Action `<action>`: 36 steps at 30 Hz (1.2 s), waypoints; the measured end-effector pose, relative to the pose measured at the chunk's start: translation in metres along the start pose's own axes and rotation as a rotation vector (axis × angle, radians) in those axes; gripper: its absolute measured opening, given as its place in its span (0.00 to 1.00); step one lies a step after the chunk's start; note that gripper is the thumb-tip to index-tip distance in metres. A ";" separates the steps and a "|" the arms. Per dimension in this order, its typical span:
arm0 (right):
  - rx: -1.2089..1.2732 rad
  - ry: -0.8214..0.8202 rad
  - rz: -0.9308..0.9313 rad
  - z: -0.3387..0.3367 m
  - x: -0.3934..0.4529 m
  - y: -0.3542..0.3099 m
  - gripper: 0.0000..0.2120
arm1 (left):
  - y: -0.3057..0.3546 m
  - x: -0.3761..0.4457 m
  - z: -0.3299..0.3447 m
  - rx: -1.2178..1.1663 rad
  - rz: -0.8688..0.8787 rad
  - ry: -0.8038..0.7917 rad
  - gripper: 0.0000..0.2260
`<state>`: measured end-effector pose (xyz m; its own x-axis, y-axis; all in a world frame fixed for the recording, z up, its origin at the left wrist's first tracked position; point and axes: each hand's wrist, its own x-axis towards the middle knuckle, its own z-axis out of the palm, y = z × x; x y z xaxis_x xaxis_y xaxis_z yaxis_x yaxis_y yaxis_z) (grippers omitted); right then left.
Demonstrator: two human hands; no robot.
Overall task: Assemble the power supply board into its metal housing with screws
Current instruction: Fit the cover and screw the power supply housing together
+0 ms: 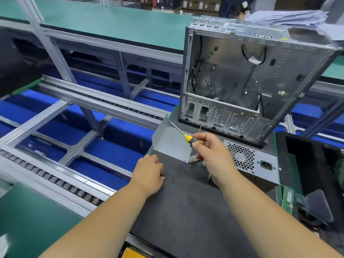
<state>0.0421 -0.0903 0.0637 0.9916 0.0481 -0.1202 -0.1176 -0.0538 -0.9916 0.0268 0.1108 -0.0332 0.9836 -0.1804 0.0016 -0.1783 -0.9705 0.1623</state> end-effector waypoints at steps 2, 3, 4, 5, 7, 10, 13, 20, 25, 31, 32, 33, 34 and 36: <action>0.007 0.005 0.009 -0.001 -0.003 0.001 0.09 | 0.001 -0.001 0.004 0.010 -0.012 -0.001 0.08; 0.012 0.007 0.014 -0.001 -0.003 0.001 0.09 | 0.002 -0.001 0.005 0.008 -0.018 -0.001 0.08; 0.018 0.008 0.018 -0.001 -0.004 0.002 0.09 | 0.003 -0.001 0.006 0.001 -0.021 -0.002 0.08; 0.025 0.006 0.022 -0.002 -0.005 0.001 0.09 | 0.004 0.000 0.007 -0.005 -0.019 -0.003 0.08; 0.050 0.008 0.028 -0.003 -0.006 -0.001 0.10 | 0.007 0.000 0.007 -0.012 -0.006 -0.009 0.07; 0.058 0.081 0.002 -0.010 -0.007 -0.006 0.09 | 0.013 0.002 -0.001 -0.175 -0.027 0.012 0.03; -0.007 0.203 -0.089 -0.027 -0.008 -0.016 0.08 | 0.025 0.006 -0.024 -0.719 -0.264 0.051 0.04; 0.189 0.267 -0.212 -0.070 -0.026 -0.051 0.07 | 0.061 0.021 -0.077 -1.551 -0.343 0.098 0.04; 0.190 0.259 -0.283 -0.090 -0.050 -0.070 0.05 | 0.096 0.024 -0.089 -1.802 -0.227 -0.036 0.07; 0.149 0.258 -0.321 -0.118 -0.074 -0.079 0.04 | 0.137 0.027 -0.093 -1.862 -0.145 -0.175 0.07; 0.130 0.268 -0.319 -0.123 -0.077 -0.078 0.04 | 0.143 0.028 -0.093 -1.872 -0.130 -0.191 0.07; 0.111 0.278 -0.317 -0.129 -0.081 -0.077 0.04 | 0.150 0.028 -0.092 -1.880 -0.116 -0.205 0.07; 0.100 0.286 -0.317 -0.133 -0.084 -0.076 0.04 | 0.155 0.028 -0.092 -1.885 -0.106 -0.216 0.07; 0.094 0.303 -0.326 -0.143 -0.090 -0.074 0.04 | 0.165 0.027 -0.090 -1.887 -0.097 -0.233 0.06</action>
<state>-0.0307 -0.2330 0.1543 0.9471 -0.2473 0.2046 0.2129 0.0070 -0.9771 0.0270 -0.0395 0.0828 0.9355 -0.3148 -0.1601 0.2859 0.4089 0.8666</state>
